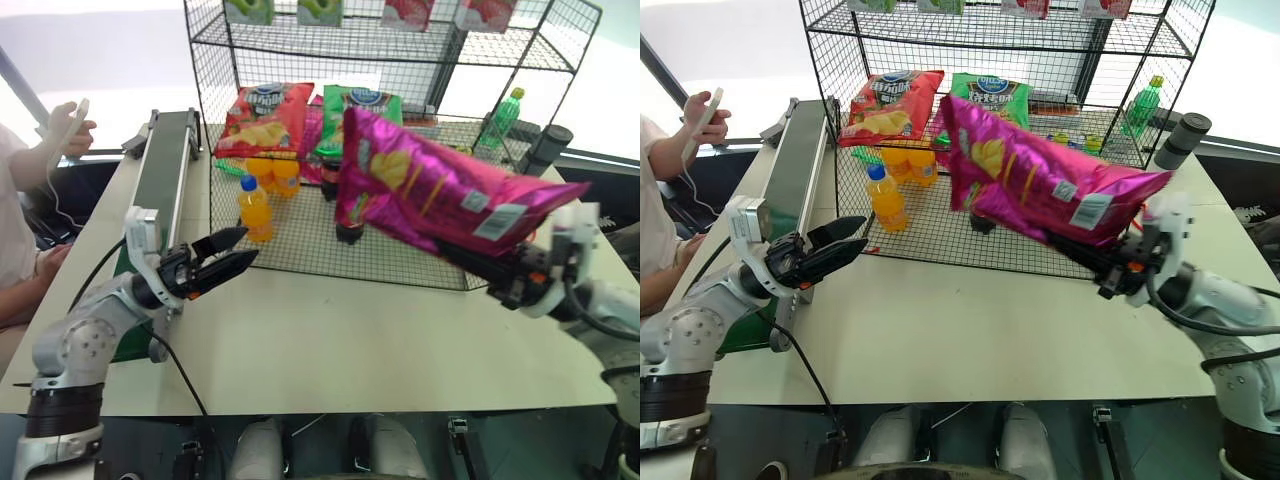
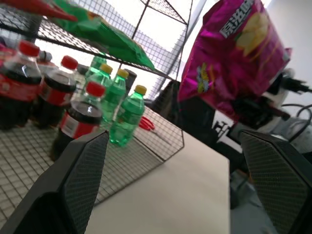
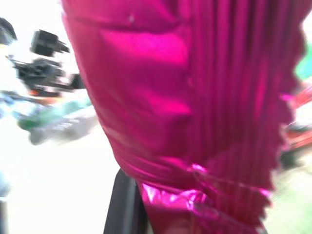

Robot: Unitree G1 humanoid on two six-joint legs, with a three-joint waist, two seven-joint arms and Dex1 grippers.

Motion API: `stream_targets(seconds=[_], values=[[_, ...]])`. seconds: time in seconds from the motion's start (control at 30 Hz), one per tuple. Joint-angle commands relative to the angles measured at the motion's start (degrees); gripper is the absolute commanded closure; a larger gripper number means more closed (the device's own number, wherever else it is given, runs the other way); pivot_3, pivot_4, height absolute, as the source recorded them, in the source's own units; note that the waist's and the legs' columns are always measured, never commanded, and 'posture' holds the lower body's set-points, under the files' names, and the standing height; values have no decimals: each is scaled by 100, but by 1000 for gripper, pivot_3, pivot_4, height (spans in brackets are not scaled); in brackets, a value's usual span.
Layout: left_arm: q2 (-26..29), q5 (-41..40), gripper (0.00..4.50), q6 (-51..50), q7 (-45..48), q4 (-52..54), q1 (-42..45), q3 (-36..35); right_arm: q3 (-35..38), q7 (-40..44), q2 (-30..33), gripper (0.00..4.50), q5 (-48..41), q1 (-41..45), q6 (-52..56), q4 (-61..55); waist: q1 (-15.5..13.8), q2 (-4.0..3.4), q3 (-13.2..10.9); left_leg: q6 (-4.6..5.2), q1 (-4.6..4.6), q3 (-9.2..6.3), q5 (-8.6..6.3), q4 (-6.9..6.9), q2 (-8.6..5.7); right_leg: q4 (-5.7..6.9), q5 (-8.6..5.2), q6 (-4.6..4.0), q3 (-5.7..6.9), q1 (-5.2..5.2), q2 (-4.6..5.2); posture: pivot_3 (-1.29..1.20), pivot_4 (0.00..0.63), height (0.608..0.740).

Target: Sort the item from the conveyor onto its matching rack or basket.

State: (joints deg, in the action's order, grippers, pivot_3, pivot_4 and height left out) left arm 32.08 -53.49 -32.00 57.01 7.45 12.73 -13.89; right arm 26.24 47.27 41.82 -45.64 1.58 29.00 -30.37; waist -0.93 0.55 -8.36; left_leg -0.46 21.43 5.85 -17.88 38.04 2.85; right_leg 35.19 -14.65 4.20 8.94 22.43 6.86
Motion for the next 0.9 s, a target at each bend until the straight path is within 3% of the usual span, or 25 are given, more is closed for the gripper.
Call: stream_targets(seconds=[0.03, 0.23, 0.43, 0.67, 0.9], values=[[-268, 586, 0, 613, -101, -105, 322, 206, 295, -210, 135, 4305, 1195, 113, -1209, 149, -3, 4, 2, 1, 0, 0, 0, 0, -1, 0, 0, 0, 0, -1, 0, 0, 150, 740], [-719, 1353, 0, 1325, -274, -358, 575, 525, -65, -758, 516, 4305, 3327, 899, -3261, 1476, 45, 7, 5, -20, -6, 22, 12, 0, -3, 6, 1, 2, -18, 7, -4, 0, 150, 740], [-1025, 1692, 0, 1583, -594, -237, 582, 646, -788, -1746, 837, 4305, 5180, 1613, -4406, 2761, 48, 8, 4, -40, -6, 26, 24, -3, 2, 8, 1, 3, -20, 11, -7, 0, 150, 740], [-1207, 1874, 0, 1682, -937, 127, 355, 708, -1502, -2939, 1007, 4305, 6813, 2252, -4901, 3465, 48, 6, 2, -44, -7, 28, 26, -2, 4, 8, 1, 4, -23, 11, -5, 0, 150, 740], [-1338, 2073, 0, 1733, -1264, 460, 363, 893, -2070, -3470, 765, 4305, 7485, 2958, -4366, 3924, 58, 6, 2, -48, -7, 28, 29, 0, 4, 9, 1, 5, -25, 10, -5, 0, 150, 740]])
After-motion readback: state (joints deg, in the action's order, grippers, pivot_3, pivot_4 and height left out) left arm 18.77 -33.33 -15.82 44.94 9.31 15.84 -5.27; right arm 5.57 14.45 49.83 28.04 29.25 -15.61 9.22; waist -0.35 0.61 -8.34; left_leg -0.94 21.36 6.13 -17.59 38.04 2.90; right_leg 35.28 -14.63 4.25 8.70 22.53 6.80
